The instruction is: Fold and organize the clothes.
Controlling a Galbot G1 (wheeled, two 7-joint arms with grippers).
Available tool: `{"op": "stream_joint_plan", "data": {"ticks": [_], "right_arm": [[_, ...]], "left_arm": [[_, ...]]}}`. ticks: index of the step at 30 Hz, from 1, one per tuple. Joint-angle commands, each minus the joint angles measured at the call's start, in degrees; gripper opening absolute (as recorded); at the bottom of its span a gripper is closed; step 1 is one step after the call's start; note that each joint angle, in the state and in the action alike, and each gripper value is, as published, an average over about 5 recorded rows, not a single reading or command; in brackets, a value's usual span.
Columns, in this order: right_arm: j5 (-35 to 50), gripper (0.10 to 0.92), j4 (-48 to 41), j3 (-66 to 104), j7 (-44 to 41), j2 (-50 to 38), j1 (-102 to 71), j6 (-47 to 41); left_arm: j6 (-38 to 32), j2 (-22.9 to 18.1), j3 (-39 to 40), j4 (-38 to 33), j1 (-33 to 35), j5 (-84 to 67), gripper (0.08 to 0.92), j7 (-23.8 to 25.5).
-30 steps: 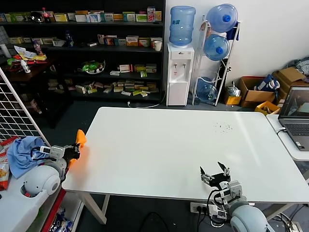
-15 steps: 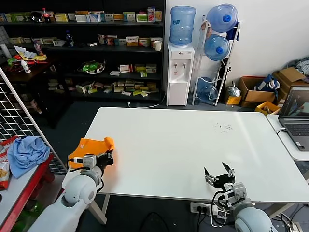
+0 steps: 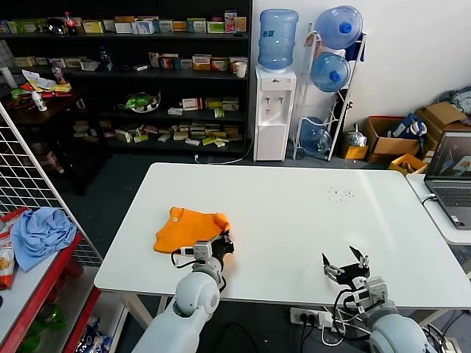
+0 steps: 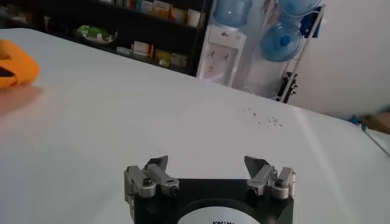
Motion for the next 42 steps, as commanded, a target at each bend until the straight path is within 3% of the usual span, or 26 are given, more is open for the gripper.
{"op": "stream_joint_plan", "data": {"ticks": [1, 7, 13, 17, 22, 25, 28, 34, 42], "right_arm": [[3.2, 0.823, -1.9, 3.1, -0.5, -0.8, -0.3, 2.1], [3.4, 0.823, -2.1, 3.2, -0.5, -0.8, -0.1, 1.9], [3.6, 0.823, -2.5, 2.4, -0.5, -0.3, 1.3, 2.4], [4.0, 0.823, -3.1, 2.2, -0.6, 0.8, 2.4, 3.9], [3.7, 0.823, -4.8, 3.1, -2.2, 2.9, 3.4, 7.4], [3.7, 0.823, -6.7, 3.6, -4.4, 4.9, 4.3, 10.0], [2.9, 0.823, -8.2, 3.9, -6.5, 7.4, 5.1, 11.8], [-1.4, 0.823, -8.6, 5.5, -10.1, 11.7, 5.0, 13.5], [-4.6, 0.823, -6.8, 8.3, -13.0, 14.3, 3.5, 12.8]], "left_arm": [[-6.6, -13.0, 4.8, 10.4, -2.1, 5.3, 0.108, -0.6], [-12.5, -13.0, 5.8, 9.7, -1.6, 0.5, 0.126, 0.9], [-19.5, -11.7, 7.9, 3.8, 1.9, -1.0, 0.269, 7.8], [-23.3, -5.9, 6.8, -1.2, 4.4, 1.0, 0.382, 11.2], [-27.4, 4.1, 0.9, -6.3, 8.2, 4.8, 0.529, 13.2], [-31.1, 10.5, -2.9, -6.9, 11.0, 7.7, 0.616, 13.1], [-35.7, 14.4, -6.6, -5.3, 13.6, 10.6, 0.703, 12.7], [-38.5, 15.9, -13.3, -2.3, 17.1, 14.4, 0.816, 13.6], [-37.4, 15.2, -15.4, -3.2, 18.1, 19.1, 0.823, 14.4]]}}
